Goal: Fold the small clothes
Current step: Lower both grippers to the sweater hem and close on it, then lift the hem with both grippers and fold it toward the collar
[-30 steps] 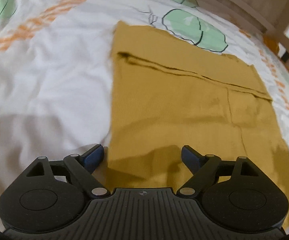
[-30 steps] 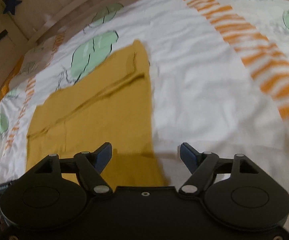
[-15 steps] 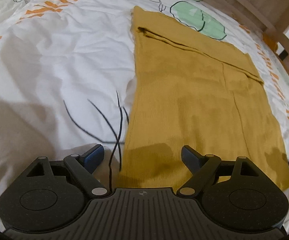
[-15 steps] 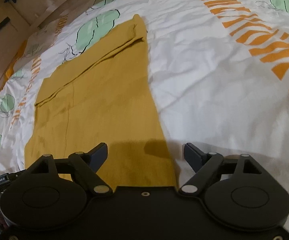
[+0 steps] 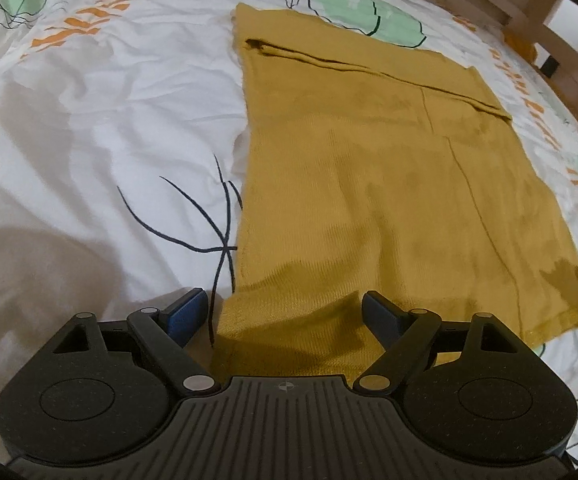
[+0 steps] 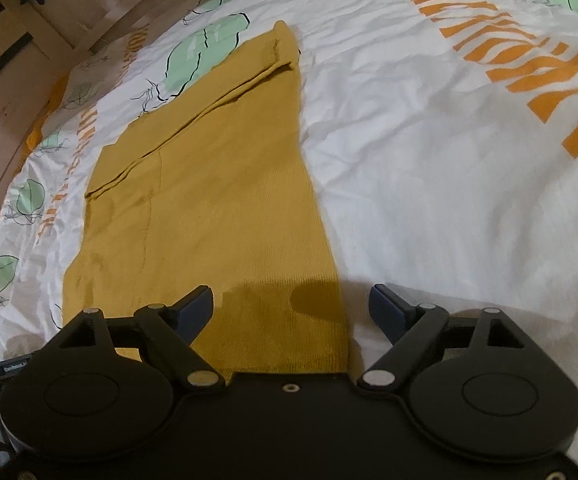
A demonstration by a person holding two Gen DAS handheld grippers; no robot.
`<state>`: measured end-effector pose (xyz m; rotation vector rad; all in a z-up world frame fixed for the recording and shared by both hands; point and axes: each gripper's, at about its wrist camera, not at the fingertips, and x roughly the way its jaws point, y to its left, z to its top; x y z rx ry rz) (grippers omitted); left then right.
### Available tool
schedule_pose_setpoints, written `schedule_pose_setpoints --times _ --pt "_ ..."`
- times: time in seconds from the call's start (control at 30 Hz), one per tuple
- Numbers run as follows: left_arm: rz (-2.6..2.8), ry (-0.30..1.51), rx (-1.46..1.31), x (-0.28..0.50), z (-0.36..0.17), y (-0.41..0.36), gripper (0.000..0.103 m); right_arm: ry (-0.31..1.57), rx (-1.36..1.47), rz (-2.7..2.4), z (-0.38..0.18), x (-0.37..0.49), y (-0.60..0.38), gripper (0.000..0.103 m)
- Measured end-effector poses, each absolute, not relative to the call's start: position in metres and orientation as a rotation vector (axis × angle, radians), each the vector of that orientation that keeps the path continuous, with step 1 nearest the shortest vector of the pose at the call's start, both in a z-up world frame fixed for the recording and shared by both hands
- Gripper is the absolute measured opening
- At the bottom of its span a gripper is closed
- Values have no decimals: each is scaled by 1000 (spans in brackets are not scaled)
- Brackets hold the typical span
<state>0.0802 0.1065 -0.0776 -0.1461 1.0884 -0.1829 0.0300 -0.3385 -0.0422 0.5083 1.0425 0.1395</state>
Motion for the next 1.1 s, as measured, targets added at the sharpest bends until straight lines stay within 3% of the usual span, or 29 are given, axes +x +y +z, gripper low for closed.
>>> schedule_pose_setpoints --times 0.07,0.23,0.4,0.87,0.93,1.0,1.1 --pt "-195 1087 -152 81 -78 107 77 1051 523 142 -44 32 -340 88" --pt "-195 1076 -179 79 -79 113 43 1082 543 154 -46 35 -343 88" --pt "-222 1072 -222 74 -78 119 26 1118 503 177 -46 35 -337 88" --pt "-251 1074 -213 72 -78 115 29 1178 454 224 -48 33 -326 88" --pt "-255 1078 -226 69 -76 115 12 1175 447 224 -47 32 -326 73" --pt "-272 1080 -262 64 -75 117 6 1191 470 231 -49 31 -326 18" --pt "-267 1053 -292 56 -71 120 5 1193 514 245 -52 27 -328 17"
